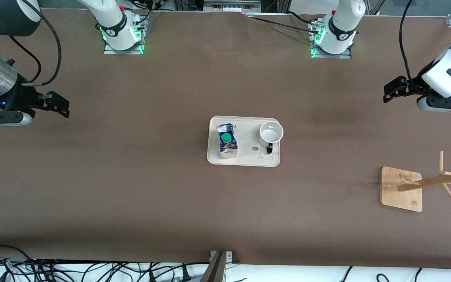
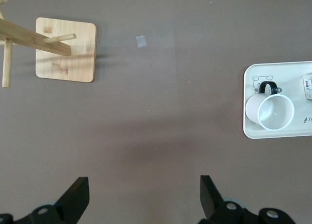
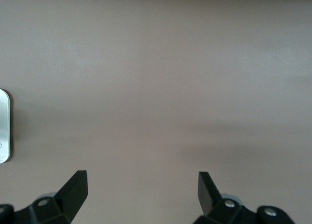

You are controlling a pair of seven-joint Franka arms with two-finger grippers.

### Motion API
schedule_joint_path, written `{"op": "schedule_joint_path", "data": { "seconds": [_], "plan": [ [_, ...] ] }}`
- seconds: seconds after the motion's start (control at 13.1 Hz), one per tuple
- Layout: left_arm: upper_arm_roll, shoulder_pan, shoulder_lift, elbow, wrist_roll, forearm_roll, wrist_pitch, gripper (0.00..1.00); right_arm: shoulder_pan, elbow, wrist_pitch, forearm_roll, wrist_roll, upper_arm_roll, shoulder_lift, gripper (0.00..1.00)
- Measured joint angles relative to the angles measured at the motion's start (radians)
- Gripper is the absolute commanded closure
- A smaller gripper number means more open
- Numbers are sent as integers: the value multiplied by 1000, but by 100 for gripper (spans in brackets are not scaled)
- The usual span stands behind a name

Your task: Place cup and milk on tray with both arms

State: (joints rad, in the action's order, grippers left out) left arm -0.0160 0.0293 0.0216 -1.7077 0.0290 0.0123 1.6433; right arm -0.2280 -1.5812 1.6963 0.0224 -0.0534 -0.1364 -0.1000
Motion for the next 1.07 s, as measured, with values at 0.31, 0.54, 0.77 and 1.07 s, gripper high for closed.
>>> {"op": "schedule_joint_path", "data": {
  "seconds": [0.31, 0.54, 0.77, 1.07],
  "plan": [
    [-5, 2, 0, 6, 0, 0, 0, 0, 0, 0, -1, 0, 0, 0, 0, 0],
    [-11, 2, 0, 7, 0, 0, 0, 0, 0, 0, -1, 0, 0, 0, 0, 0],
    [-9, -1, -3, 8, 0, 0, 0, 0, 0, 0, 1, -1, 0, 1, 0, 0],
    [-9, -2, -4, 8, 0, -1, 0, 0, -3, 17, 10, -2, 4, 5, 1, 0]
  ]
}}
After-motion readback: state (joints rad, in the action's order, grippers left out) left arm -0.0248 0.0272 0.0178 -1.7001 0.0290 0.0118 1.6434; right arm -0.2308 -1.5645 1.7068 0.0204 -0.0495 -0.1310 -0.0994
